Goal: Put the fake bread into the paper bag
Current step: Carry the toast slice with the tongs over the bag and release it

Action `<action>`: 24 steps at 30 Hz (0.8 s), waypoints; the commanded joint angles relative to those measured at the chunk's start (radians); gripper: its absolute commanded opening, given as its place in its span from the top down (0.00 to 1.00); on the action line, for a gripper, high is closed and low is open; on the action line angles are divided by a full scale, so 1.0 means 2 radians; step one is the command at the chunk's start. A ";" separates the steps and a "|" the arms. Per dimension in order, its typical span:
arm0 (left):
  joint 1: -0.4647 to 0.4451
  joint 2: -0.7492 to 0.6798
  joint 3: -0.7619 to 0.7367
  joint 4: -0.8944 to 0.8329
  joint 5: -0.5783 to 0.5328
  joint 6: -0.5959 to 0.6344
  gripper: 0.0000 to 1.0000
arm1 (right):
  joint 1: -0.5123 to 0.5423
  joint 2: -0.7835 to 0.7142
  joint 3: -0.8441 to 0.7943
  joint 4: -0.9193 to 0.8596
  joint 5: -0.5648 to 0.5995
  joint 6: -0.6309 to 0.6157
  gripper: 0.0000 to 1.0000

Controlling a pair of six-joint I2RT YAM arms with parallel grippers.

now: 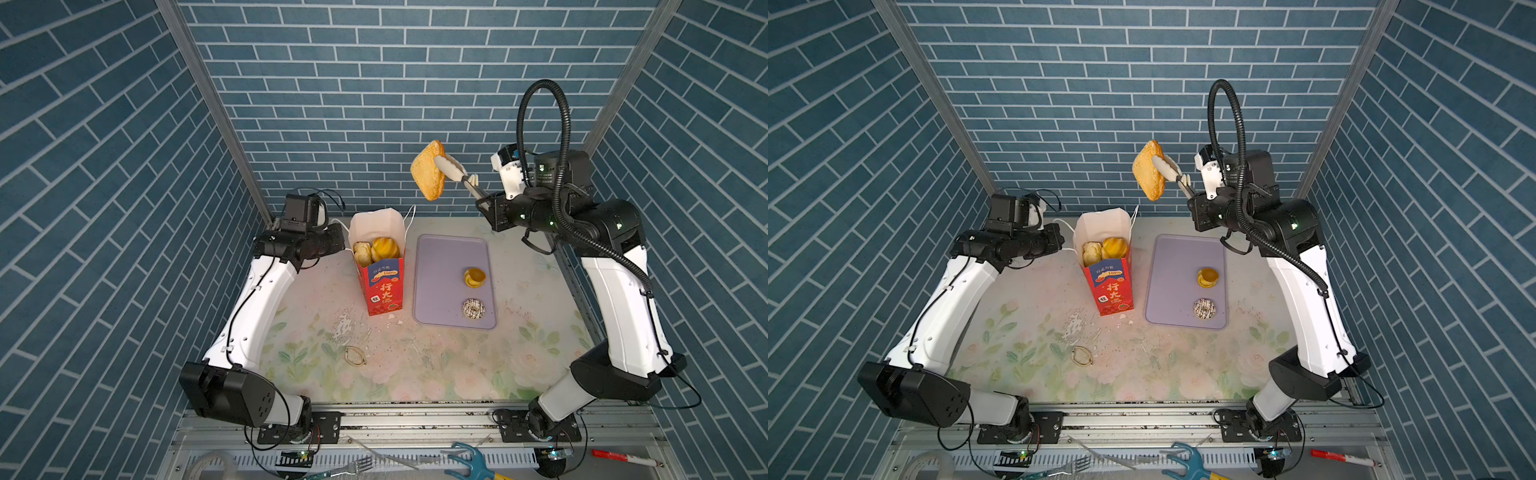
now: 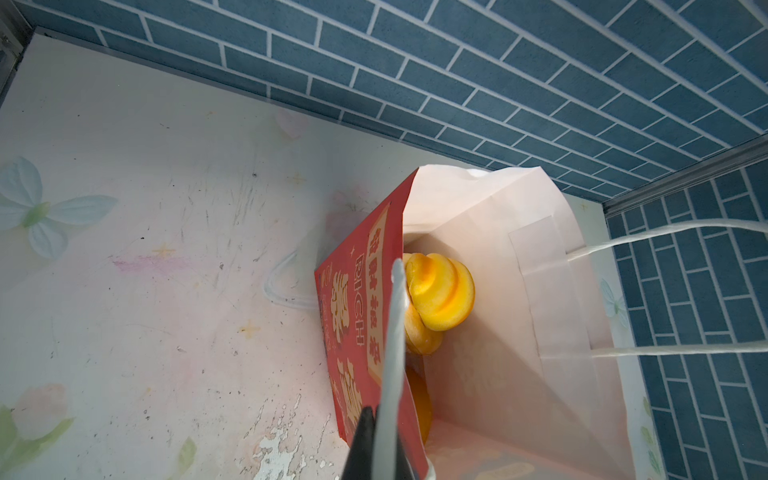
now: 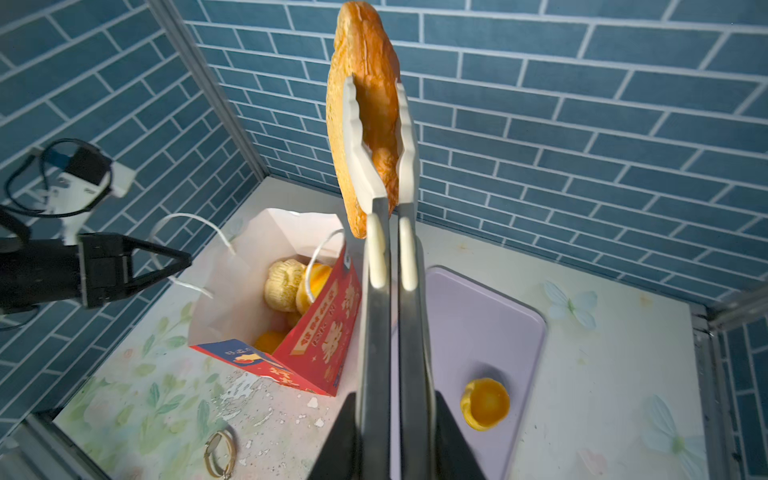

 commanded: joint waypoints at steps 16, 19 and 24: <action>-0.004 -0.002 0.008 0.002 -0.001 0.001 1.00 | 0.093 0.023 -0.158 0.094 -0.029 0.000 0.96; -0.004 -0.002 0.009 0.002 -0.002 0.003 1.00 | 0.099 0.026 -0.169 0.088 -0.024 -0.001 0.85; -0.003 -0.001 0.009 0.003 -0.001 0.001 1.00 | 0.106 0.031 -0.147 0.071 0.002 -0.015 0.66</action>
